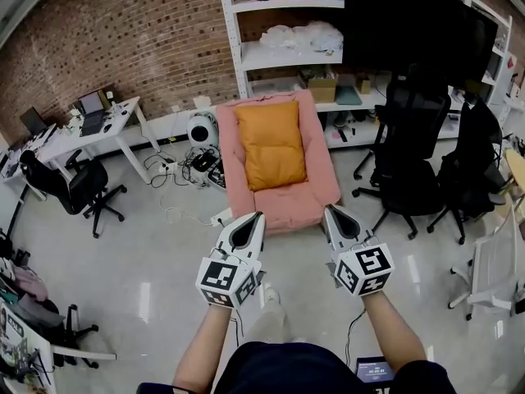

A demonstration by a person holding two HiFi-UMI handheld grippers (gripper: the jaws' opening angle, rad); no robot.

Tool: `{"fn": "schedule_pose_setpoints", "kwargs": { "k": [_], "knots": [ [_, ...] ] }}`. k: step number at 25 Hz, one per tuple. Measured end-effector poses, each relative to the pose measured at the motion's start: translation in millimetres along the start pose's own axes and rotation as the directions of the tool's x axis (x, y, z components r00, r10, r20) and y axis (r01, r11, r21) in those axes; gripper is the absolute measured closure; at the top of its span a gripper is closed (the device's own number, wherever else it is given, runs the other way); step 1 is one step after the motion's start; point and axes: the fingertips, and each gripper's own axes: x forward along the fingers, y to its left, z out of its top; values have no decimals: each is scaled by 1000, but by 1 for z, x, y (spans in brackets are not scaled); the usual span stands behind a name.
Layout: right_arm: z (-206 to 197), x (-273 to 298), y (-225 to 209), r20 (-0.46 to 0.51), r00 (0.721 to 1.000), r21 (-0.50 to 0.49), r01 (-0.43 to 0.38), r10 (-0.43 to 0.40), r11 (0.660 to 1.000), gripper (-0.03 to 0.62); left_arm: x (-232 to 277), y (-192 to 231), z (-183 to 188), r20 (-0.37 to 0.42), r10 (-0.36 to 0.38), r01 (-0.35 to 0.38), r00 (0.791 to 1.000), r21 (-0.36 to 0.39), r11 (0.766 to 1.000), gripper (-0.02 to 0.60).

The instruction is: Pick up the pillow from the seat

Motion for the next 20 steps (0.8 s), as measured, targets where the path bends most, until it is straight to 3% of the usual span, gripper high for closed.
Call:
{"fn": "schedule_pose_setpoints", "kwargs": {
  "k": [20],
  "knots": [
    [-15,96,-62,-43,999,-4,-8,8,1000,577,103,51,-16,-25,-13,13,1000,-3,1000,580]
  ]
}}
